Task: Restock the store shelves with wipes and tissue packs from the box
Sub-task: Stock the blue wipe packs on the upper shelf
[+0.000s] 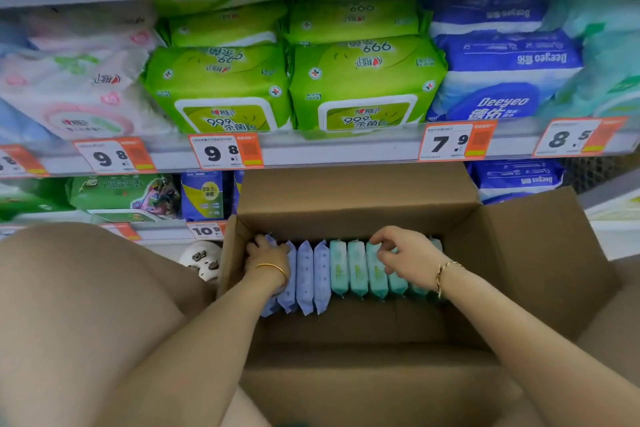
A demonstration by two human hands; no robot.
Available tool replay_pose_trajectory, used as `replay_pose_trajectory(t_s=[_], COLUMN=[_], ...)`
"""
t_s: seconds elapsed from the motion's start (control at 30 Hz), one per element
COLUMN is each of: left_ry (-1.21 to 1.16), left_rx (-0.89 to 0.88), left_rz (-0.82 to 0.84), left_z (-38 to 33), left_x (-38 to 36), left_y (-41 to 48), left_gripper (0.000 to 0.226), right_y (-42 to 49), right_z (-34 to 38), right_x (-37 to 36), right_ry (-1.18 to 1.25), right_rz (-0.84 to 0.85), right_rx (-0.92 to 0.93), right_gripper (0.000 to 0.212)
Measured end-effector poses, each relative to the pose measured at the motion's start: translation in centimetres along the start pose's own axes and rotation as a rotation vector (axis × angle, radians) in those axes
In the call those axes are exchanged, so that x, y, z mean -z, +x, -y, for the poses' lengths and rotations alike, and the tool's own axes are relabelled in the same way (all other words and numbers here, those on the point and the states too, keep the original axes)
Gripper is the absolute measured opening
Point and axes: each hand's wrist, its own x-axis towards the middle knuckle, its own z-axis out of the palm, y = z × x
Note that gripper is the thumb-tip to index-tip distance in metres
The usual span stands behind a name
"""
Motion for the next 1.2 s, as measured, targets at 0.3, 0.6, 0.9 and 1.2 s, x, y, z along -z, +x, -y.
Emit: replay_pose_trajectory(t_s=[0.3, 0.6, 0.9, 1.2], left_ry=[-0.044, -1.246, -0.805, -0.849], left_rx=[0.019, -0.081, -0.479, -0.793], left_rz=[-0.118, 0.266, -0.092, -0.153], left_z=[-0.8, -5.0, -3.3, -3.9], left_x=[0.4, 8.3, 15.1, 23.3], left_y=[0.2, -8.2, -17.9, -26.8], left_gripper=[0.034, 0.003, 0.028, 0.016], right_y=[0.6, -3.0, -8.5, -14.8], right_z=[-0.5, 3.2, 3.3, 8.5], right_x=[-1.0, -0.3, 8.8, 17.3], right_ry=[0.085, -0.142, 0.832, 0.964], right_rz=[0.017, 0.044, -0.202, -0.049], right_rx=[-0.023, 0.296, 0.331, 0.494], right_gripper=[0.031, 0.079, 0.023, 0.051])
